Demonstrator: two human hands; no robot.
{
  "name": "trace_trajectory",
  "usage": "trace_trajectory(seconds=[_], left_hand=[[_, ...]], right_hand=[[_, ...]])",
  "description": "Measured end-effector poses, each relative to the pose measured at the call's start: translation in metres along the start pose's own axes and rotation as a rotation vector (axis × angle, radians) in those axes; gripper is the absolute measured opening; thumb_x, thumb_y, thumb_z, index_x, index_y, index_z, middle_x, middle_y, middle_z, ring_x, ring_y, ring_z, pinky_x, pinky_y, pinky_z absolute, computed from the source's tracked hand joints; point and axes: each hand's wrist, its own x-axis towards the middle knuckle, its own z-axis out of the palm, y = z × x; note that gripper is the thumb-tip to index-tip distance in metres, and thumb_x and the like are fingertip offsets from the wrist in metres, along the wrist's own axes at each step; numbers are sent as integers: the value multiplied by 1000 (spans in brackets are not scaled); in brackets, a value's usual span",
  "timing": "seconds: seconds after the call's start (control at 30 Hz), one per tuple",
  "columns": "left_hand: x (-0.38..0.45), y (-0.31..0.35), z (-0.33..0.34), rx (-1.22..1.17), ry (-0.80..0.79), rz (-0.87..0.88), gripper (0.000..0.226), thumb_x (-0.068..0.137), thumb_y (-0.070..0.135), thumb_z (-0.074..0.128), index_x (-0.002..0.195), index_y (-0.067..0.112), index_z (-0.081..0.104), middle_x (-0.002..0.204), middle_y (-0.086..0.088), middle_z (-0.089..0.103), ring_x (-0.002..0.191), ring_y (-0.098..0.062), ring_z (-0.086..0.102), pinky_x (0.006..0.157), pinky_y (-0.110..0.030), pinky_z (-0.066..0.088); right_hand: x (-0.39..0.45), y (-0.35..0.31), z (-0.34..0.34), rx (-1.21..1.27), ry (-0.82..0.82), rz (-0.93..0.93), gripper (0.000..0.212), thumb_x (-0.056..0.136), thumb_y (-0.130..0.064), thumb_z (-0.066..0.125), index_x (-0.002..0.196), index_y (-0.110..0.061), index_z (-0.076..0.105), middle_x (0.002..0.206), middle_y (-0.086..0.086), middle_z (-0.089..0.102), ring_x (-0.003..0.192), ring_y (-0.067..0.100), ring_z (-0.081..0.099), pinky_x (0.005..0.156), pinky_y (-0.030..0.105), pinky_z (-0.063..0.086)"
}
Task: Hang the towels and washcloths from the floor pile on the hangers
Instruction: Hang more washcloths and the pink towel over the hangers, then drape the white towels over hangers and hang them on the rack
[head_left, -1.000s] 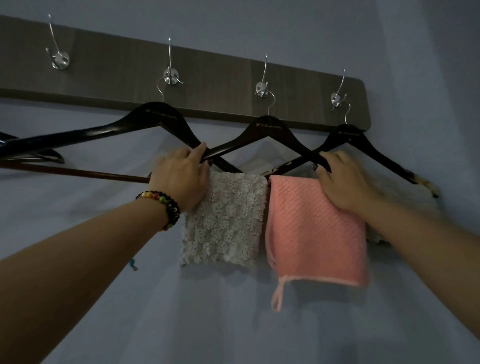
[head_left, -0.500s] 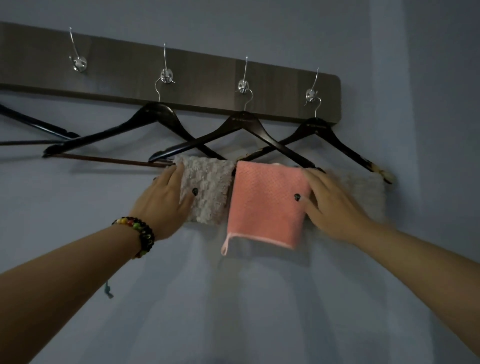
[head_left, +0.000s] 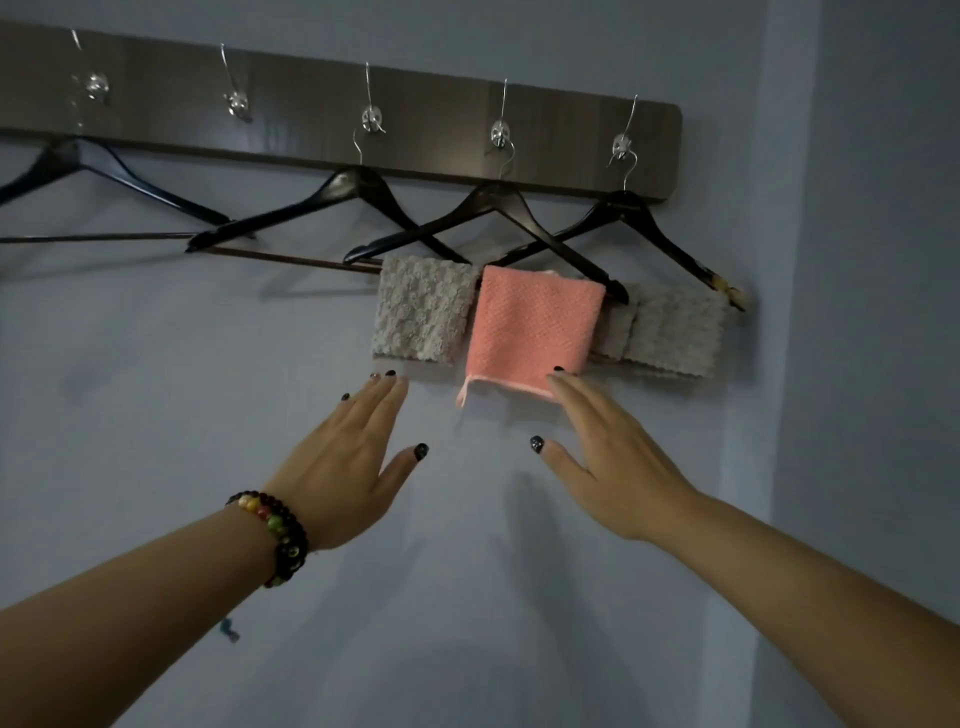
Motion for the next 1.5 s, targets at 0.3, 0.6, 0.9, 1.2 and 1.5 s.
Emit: trace_trajectory(seconds=[0.3, 0.6, 0.9, 1.2, 1.5], left_hand=[[-97, -11, -28, -4, 13, 28, 78, 92, 60, 11, 153, 12, 11, 159, 0, 11, 144, -8, 0, 115, -27, -1], [-228, -87, -40, -69, -118, -137, 80, 87, 65, 0, 153, 21, -4, 156, 9, -11, 142, -2, -13, 113, -22, -12], [-370, -170, -89, 26, -250, -175, 74, 97, 58, 18, 152, 10, 21, 158, -5, 17, 145, -18, 14, 115, -42, 14], [-474, -225, -117, 111, -378, -285, 73, 98, 57, 11, 148, 8, 32, 152, -10, 33, 141, -24, 27, 109, -45, 26], [-542, -266, -63, -3, -474, -477, 69, 95, 52, 29, 145, 6, 37, 151, -10, 37, 142, -23, 27, 110, -44, 32]], right_hand=[[-49, -84, 17, 34, -135, -7, 69, 99, -45, 38, 153, -19, 4, 161, -7, 0, 146, 5, -1, 114, 16, -1], [-64, -215, 60, 134, -242, -26, 70, 99, -44, 39, 153, -24, -2, 159, -14, -9, 144, 0, -9, 111, 14, -5], [-98, -364, 139, 371, -407, 58, 70, 99, -43, 40, 153, -25, 0, 158, -18, -11, 144, -1, -11, 118, 23, 3], [-139, -470, 216, 603, -557, 143, 70, 98, -39, 45, 153, -28, 3, 157, -20, -8, 145, -1, -6, 117, 22, 9], [-162, -505, 307, 610, -699, 121, 68, 99, -32, 45, 152, -24, 3, 158, -14, -7, 146, 4, -7, 117, 21, 7]])
